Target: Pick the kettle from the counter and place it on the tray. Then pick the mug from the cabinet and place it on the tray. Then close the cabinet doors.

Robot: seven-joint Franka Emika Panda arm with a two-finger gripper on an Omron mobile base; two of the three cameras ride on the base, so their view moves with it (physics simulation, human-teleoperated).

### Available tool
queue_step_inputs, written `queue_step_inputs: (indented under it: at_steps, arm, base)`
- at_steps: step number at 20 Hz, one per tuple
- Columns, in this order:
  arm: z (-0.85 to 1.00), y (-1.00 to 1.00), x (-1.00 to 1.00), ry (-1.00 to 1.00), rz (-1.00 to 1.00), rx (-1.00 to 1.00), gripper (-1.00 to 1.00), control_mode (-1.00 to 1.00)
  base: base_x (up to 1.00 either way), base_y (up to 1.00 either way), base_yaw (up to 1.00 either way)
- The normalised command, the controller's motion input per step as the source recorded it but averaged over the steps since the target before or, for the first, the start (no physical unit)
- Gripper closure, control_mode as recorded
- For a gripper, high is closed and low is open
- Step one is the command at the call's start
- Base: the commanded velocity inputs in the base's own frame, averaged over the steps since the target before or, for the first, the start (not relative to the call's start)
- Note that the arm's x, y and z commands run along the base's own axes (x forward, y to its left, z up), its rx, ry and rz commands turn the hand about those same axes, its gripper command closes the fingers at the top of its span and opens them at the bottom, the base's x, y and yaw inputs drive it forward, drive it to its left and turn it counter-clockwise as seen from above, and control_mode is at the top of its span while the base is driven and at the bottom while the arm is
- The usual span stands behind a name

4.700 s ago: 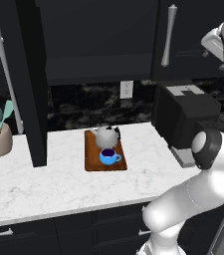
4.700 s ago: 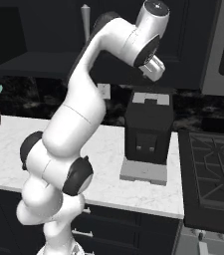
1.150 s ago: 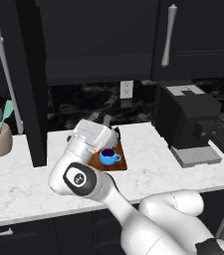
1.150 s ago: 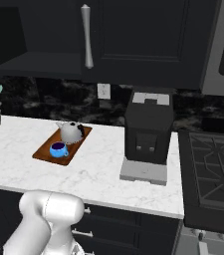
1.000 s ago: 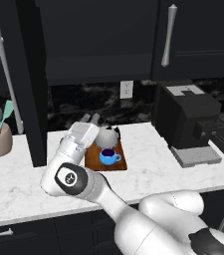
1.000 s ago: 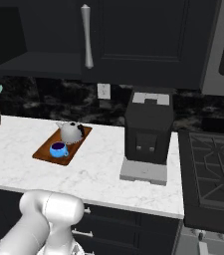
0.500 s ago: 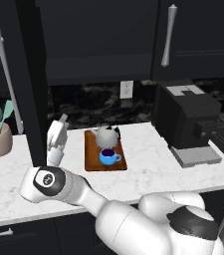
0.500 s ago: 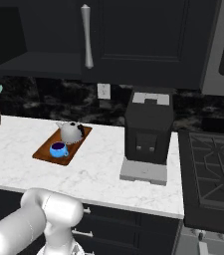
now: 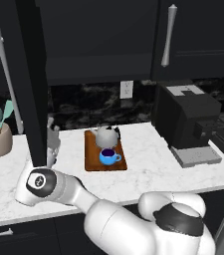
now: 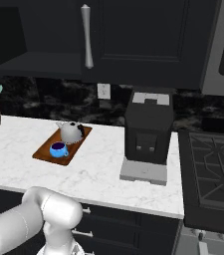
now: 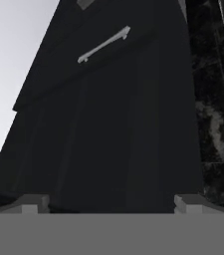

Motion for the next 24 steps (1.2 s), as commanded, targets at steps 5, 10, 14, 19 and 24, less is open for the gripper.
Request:
queue_step_inputs:
  at_steps: [5,10,14,19,24]
  arm:
    - [-0.03,0.4,0.25,0.15,0.0,-0.07,-1.0,-1.0]
    - [0.0,0.33,0.01,0.02,0.0,-0.01,-1.0,-1.0]
    - [0.08,0.26,-0.1,0.0,-0.02,0.0,-1.0,-1.0]
    - [0.24,0.18,-0.15,-0.01,-0.04,0.0,-1.0,-1.0]
    - [0.39,0.07,-0.17,-0.01,-0.07,0.0,-1.0,-1.0]
  base:
    - [0.0,0.0,0.0]
    - [0.0,0.0,0.0]
    - [0.0,0.0,0.0]
    - [0.0,0.0,0.0]
    - [0.0,0.0,0.0]
